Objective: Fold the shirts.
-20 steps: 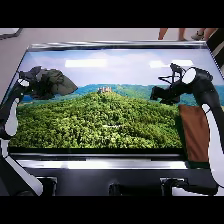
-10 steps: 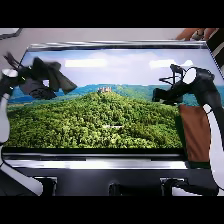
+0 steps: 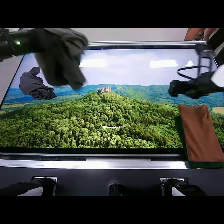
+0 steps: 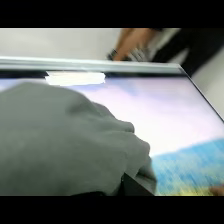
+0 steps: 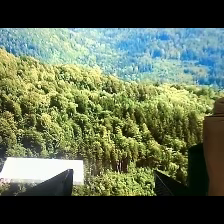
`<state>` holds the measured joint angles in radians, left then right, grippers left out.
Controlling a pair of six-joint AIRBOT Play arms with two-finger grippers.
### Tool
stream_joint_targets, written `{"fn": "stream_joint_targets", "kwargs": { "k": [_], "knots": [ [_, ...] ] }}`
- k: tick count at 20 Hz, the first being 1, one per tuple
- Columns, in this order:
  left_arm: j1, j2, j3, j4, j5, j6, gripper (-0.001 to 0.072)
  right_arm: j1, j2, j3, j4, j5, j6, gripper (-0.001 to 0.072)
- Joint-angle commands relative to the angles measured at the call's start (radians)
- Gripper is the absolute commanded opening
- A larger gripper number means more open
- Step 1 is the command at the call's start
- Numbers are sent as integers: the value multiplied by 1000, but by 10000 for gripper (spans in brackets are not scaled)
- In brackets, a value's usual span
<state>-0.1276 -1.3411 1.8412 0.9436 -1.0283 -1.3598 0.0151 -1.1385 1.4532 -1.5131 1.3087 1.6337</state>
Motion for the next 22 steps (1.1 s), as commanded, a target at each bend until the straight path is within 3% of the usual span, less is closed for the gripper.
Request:
{"fn": "stream_joint_targets", "kwargs": {
  "k": [1,4,8,11,12,13,15,18,20,22],
  "knots": [
    [-193,41,-5,135,-236,-60,33,0,130,1,-22,42,0,603],
    [-296,-11,-80,138,-328,-50,33,1,182,1,-21,129,1,603],
    [-381,-198,-189,132,-326,24,34,1,156,-1,-7,250,28,603],
    [-406,-375,-189,27,-295,44,64,1,76,-1,-2,258,26,604],
    [-397,-406,-180,-15,-288,42,327,1,35,-1,9,249,24,605],
    [-378,-423,-156,-28,-291,21,704,1,-8,-1,31,237,3,615],
    [-307,-408,-99,16,-301,17,720,1,-113,-3,130,222,-40,674],
    [-142,-367,-70,116,-395,-12,720,1,-285,-3,318,246,-97,681],
    [-53,-365,-127,111,-486,-34,720,1,-376,-6,367,261,-121,681],
    [-27,-361,-269,70,-496,-46,720,1,-438,-22,367,233,-127,680]
  ]
}}
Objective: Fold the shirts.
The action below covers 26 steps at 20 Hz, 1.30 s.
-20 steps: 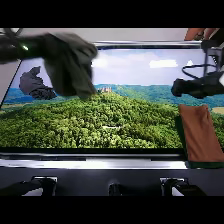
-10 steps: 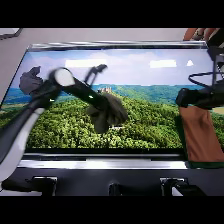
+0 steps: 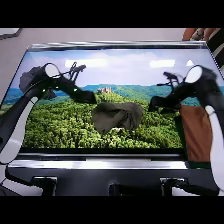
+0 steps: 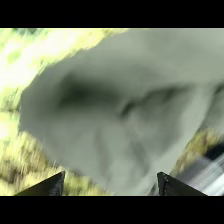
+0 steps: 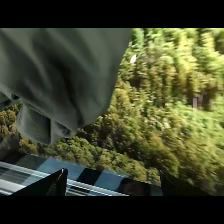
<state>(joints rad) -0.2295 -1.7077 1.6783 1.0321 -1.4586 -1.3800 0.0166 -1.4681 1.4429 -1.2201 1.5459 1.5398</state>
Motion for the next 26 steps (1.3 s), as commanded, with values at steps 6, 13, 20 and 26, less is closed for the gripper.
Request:
{"fn": "stream_joint_targets", "kwargs": {
  "k": [6,13,20,26],
  "knots": [
    [45,5,-396,-95,243,-4,652,-1,-190,-48,83,-78,-52,681],
    [54,-1,-394,-181,491,-5,594,-1,-229,-48,83,-144,-53,679],
    [42,-70,-394,-288,504,-4,394,-1,-252,-48,85,-169,-51,678],
    [35,-72,-394,-304,509,-4,37,-1,-336,-50,253,-193,-96,676]
  ]
}}
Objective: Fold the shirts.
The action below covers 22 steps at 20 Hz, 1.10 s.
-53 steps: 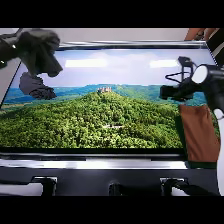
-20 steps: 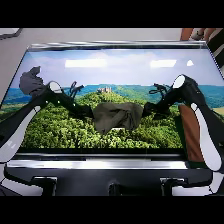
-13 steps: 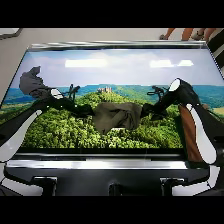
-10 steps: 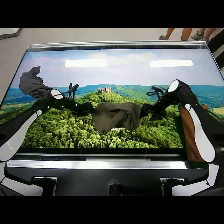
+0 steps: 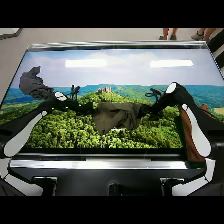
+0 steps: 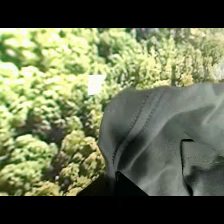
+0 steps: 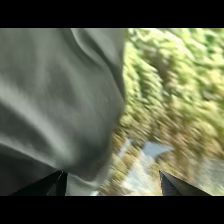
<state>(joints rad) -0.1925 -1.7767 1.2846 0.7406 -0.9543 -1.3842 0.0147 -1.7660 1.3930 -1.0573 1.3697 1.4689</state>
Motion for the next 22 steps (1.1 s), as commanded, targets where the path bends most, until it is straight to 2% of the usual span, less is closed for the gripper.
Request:
{"fn": "stream_joint_targets", "kwargs": {
  "k": [1,2,3,4,6,8,11,14,16,19,22],
  "knots": [
    [0,-3,2,-12,2,1,36,2,-56,0,123,-32,-41,630],
    [2,-3,6,-12,2,1,36,2,-66,0,152,-47,-61,498],
    [5,0,14,-12,2,1,35,1,-70,0,174,-63,-68,232],
    [9,7,25,-12,2,17,34,1,-65,3,182,-66,-67,48],
    [19,45,70,-11,2,76,33,1,-27,26,173,-67,-126,38],
    [36,113,147,-11,3,98,32,0,63,79,107,-82,-145,37],
    [52,264,324,-6,6,147,32,0,269,238,-11,-187,-159,38],
    [82,451,520,13,43,147,32,0,508,391,-103,-341,-223,38],
    [118,580,590,84,66,125,32,0,674,422,-210,-443,-224,38],
    [165,754,597,144,74,48,32,0,851,422,-229,-457,-153,39],
    [154,837,597,143,73,48,32,0,949,422,-158,-433,-136,39]
  ]
}}
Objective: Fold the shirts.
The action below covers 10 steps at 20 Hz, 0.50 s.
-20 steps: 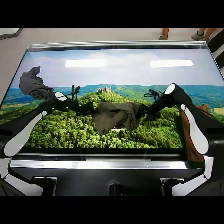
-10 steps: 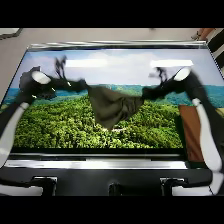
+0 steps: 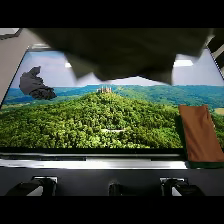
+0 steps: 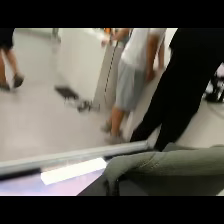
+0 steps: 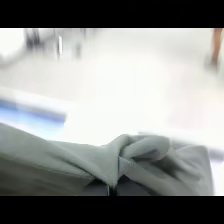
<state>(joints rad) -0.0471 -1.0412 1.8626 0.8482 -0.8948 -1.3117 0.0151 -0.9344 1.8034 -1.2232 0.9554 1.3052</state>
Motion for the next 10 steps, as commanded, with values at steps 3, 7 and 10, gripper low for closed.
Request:
{"fn": "stream_joint_targets", "kwargs": {
  "k": [3,7,10],
  "knots": [
    [9,127,19,74,10,-27,32,0,136,12,2,78,31,39],
    [9,88,-31,320,-107,-135,32,0,21,6,-38,439,114,39],
    [9,37,-242,386,-180,-164,33,0,-179,-58,-33,510,101,38]
  ]
}}
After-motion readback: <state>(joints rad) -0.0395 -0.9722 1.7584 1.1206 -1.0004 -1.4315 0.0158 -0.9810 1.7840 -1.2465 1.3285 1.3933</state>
